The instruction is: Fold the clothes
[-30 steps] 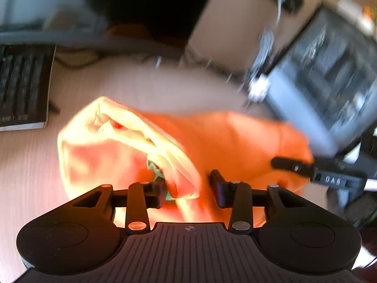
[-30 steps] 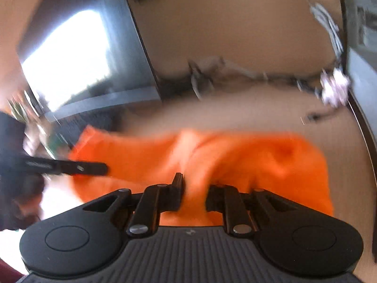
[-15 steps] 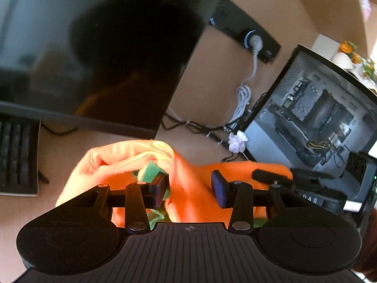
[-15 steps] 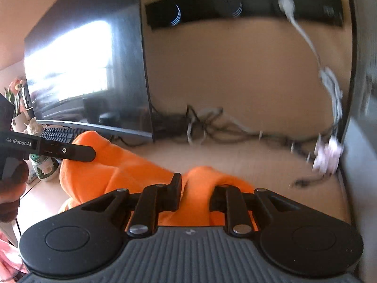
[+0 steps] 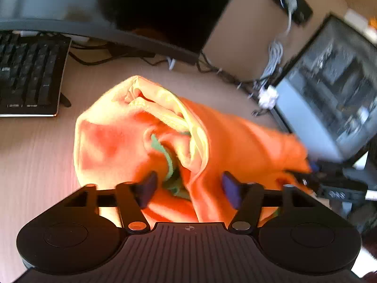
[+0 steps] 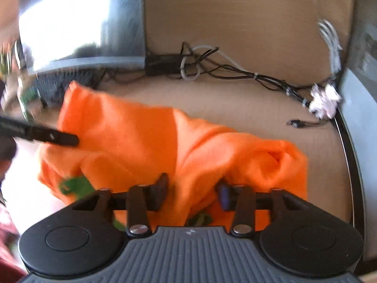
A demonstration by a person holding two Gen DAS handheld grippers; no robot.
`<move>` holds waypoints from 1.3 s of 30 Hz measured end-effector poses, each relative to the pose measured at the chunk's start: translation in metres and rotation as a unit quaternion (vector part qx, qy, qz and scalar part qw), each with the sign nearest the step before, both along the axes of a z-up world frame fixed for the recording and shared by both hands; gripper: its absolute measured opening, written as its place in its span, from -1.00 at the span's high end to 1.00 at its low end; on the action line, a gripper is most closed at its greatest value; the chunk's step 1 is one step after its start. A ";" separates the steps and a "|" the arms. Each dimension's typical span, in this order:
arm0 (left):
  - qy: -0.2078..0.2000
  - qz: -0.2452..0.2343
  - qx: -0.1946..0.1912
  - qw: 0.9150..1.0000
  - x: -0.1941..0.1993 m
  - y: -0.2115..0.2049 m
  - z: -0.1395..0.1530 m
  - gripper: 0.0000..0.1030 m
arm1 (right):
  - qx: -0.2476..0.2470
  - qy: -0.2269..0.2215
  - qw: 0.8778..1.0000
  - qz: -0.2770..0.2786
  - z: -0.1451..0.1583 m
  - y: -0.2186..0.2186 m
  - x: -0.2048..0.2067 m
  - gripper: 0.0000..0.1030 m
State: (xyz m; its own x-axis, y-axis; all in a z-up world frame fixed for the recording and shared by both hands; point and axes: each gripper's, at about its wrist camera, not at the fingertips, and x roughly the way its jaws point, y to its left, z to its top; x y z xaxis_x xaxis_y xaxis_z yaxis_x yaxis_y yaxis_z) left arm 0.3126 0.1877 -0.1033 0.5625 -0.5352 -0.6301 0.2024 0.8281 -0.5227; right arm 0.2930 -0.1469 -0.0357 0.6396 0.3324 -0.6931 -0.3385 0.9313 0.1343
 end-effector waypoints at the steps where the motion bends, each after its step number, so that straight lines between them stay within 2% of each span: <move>1: 0.006 0.005 -0.025 1.000 0.000 0.006 0.003 -0.54 | 0.020 0.009 1.000 -0.007 0.008 -0.006 -0.002 -0.07; 3: 0.017 0.012 -0.068 0.997 0.000 0.013 0.006 -0.62 | 0.077 0.036 0.996 -0.014 0.018 -0.022 -0.016 -0.07; 5: 0.025 0.016 -0.084 0.996 0.005 0.008 0.005 -0.63 | 0.160 0.078 0.984 -0.020 0.023 -0.036 -0.030 -0.08; 6: 0.028 0.014 -0.086 0.996 0.007 0.005 0.003 -0.63 | 0.222 0.112 0.968 -0.031 0.016 -0.042 -0.031 -0.11; 7: 0.029 0.011 -0.083 0.996 0.009 0.000 0.001 -0.63 | 0.283 0.147 0.947 -0.043 0.009 -0.049 -0.032 -0.18; 9: 0.034 0.003 -0.056 0.998 0.014 -0.012 -0.005 -0.60 | 0.379 0.219 0.897 -0.059 -0.018 -0.051 -0.032 -0.19; 10: 0.036 -0.001 -0.040 0.999 0.015 -0.017 -0.008 -0.55 | 0.398 0.236 0.883 -0.074 -0.029 -0.049 -0.031 -0.19; 11: 0.037 -0.005 -0.025 0.999 0.015 -0.021 -0.011 -0.50 | 0.397 0.246 0.880 -0.084 -0.037 -0.045 -0.030 -0.19; 12: 0.039 -0.009 -0.010 0.999 0.015 -0.024 -0.014 -0.47 | 0.378 0.245 0.889 -0.078 -0.042 -0.037 -0.028 -0.19; 13: 0.039 -0.010 -0.004 0.999 0.014 -0.025 -0.015 -0.43 | 0.342 0.222 0.911 -0.062 -0.036 -0.026 -0.026 -0.11; 14: 0.039 -0.010 -0.003 0.999 0.014 -0.024 -0.014 -0.39 | 0.304 0.197 0.931 -0.044 -0.028 -0.016 -0.024 0.20; 16: 0.038 -0.009 0.000 0.999 0.012 -0.022 -0.014 -0.36 | 0.225 0.144 0.964 -0.009 -0.014 0.006 -0.021 0.36; 18: 0.031 -0.008 0.006 0.999 0.011 -0.021 -0.012 -0.35 | 0.144 0.060 0.987 0.042 0.012 0.023 -0.023 0.40; 19: 0.028 -0.006 0.012 1.000 0.011 -0.022 -0.013 -0.35 | 0.101 0.020 0.993 0.064 0.022 0.031 -0.023 0.40; 20: 0.026 -0.004 0.019 0.999 0.011 -0.023 -0.013 -0.35 | 0.060 -0.003 0.995 0.080 0.026 0.037 -0.022 0.40; 22: 0.026 -0.001 0.033 0.999 0.009 -0.023 -0.017 -0.35 | 0.006 0.007 0.996 0.093 0.016 0.042 -0.012 0.40; 25: 0.026 0.001 0.047 0.999 0.005 -0.023 -0.023 -0.35 | -0.032 0.053 0.994 0.087 -0.013 0.041 -0.012 0.39; 27: 0.023 0.001 0.052 0.998 0.002 -0.022 -0.025 -0.35 | -0.049 0.050 0.993 0.094 -0.017 0.039 -0.022 0.38; 28: 0.022 0.002 0.053 0.998 0.001 -0.022 -0.025 -0.35 | -0.053 0.048 0.993 0.097 -0.014 0.038 -0.026 0.31; 29: 0.021 0.003 0.053 0.998 0.001 -0.022 -0.025 -0.35 | -0.056 0.046 0.992 0.099 -0.010 0.036 -0.031 0.12; 31: 0.020 0.004 0.052 0.998 0.002 -0.020 -0.025 -0.34 | -0.046 0.041 0.993 0.100 0.011 0.022 -0.035 -0.16; 33: 0.020 0.004 0.049 0.999 0.001 -0.018 -0.024 -0.35 | -0.019 0.020 0.995 0.097 0.036 0.006 -0.036 -0.16; 36: 0.018 -0.003 0.048 0.999 -0.001 -0.017 -0.021 -0.45 | 0.067 -0.013 0.995 0.067 0.062 -0.011 -0.020 -0.23; 38: 0.017 -0.007 0.046 0.999 -0.003 -0.015 -0.017 -0.54 | 0.140 -0.031 0.989 0.037 0.072 -0.020 -0.005 -0.37; 39: 0.015 -0.007 0.044 0.999 -0.004 -0.013 -0.013 -0.55 | 0.157 -0.032 0.987 0.020 0.067 -0.019 0.003 -0.42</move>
State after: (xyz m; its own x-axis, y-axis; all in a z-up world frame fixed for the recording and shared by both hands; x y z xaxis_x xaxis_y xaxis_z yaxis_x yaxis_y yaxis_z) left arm 0.3084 0.1750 -0.1168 0.5349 -0.4846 -0.6921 0.1993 0.8684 -0.4541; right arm 0.2959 -0.1664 0.0310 0.6605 0.5512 -0.5098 -0.3922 0.8323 0.3918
